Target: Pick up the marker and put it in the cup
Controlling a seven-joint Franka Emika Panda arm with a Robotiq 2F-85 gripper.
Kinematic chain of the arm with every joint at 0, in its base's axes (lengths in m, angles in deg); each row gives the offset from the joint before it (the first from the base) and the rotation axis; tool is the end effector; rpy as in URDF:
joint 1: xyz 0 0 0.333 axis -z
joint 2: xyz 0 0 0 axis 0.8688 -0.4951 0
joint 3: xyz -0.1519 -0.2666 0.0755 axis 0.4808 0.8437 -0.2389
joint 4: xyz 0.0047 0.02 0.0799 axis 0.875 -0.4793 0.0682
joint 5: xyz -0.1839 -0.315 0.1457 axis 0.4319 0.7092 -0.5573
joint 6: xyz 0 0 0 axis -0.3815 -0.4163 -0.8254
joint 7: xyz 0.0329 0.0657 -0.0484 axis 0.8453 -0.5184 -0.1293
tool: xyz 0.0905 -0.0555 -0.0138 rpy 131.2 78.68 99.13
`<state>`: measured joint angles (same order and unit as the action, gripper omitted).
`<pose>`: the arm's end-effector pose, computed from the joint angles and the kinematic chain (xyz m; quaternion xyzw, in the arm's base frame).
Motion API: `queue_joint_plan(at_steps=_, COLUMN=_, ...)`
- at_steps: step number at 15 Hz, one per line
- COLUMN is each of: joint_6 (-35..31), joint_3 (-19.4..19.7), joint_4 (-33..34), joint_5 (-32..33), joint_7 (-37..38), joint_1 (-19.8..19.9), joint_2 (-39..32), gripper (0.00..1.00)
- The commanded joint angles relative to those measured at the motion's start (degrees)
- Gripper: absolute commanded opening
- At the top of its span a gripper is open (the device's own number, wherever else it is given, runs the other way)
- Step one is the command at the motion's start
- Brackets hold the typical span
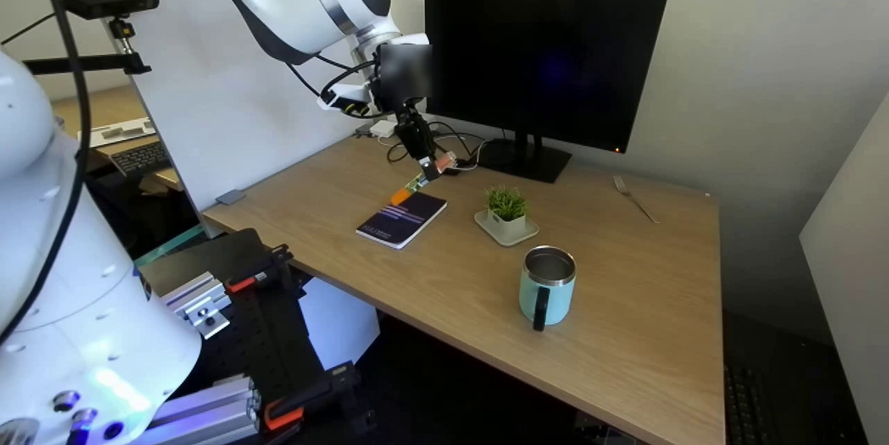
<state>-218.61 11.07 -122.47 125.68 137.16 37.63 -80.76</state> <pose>0.4358 0.1068 0.2414 0.9090 -0.3038 0.1346 0.2514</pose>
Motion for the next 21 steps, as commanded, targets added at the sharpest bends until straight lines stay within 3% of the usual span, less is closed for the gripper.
queue_joint_plan(at_steps=1, joint_6=1.9, joint_3=-4.7, joint_4=-1.4, joint_5=5.2, joint_7=3.3, joint_1=6.9, joint_2=2.0, gripper=0.06)
queue_joint_plan(at_steps=8, joint_6=1.1, joint_3=-6.5, joint_4=-0.9, joint_5=15.8, joint_7=8.5, joint_1=13.4, joint_2=0.9, gripper=0.06)
queue_joint_plan(at_steps=21, joint_6=0.7, joint_3=-5.7, joint_4=2.5, joint_5=34.3, joint_7=21.3, joint_1=18.3, joint_2=-7.7, gripper=0.06)
